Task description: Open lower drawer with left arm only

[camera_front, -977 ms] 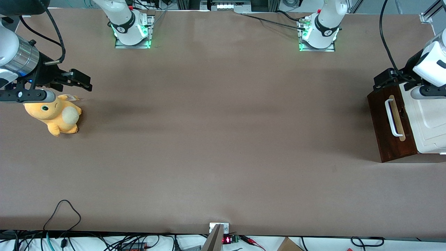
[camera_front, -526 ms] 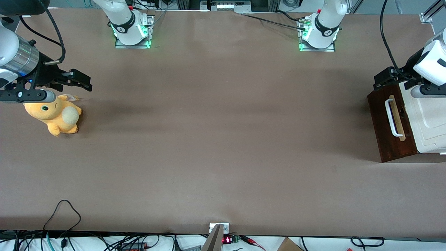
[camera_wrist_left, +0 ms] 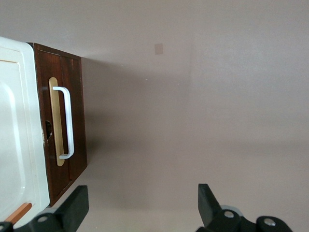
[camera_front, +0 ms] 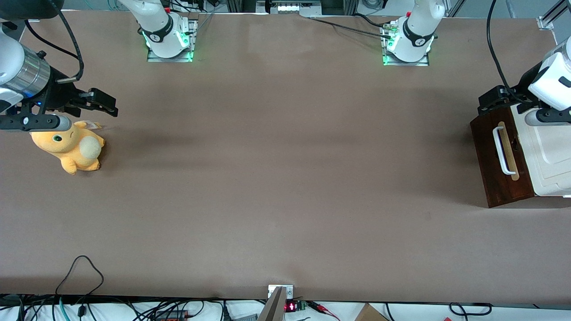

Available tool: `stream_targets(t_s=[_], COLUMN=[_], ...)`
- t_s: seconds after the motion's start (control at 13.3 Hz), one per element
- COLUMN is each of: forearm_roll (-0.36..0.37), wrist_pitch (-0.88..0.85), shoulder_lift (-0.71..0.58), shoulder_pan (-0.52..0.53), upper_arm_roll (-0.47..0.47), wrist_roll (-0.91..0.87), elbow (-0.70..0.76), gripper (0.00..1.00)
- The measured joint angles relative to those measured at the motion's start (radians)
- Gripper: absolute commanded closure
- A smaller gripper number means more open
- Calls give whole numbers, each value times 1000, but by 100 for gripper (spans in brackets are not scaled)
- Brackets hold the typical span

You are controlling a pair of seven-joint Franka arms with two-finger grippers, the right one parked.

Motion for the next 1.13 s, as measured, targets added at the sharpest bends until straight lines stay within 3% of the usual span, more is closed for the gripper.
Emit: stream_targets(t_s=[0.15,0.38,0.6,1.13], forearm_roll=[49,322,580,915], wrist_pitch=[-1,-17,-52,30], shoulder_lift=[2,16,36,123], shoulder_pan=[1,2,-3,-4], upper_arm_roll=[-20,-168,-285,-314], wrist_roll=[3,-111,-287,-658], elbow=[-3,-50,-186,-554], gripper=[0,1,2,2])
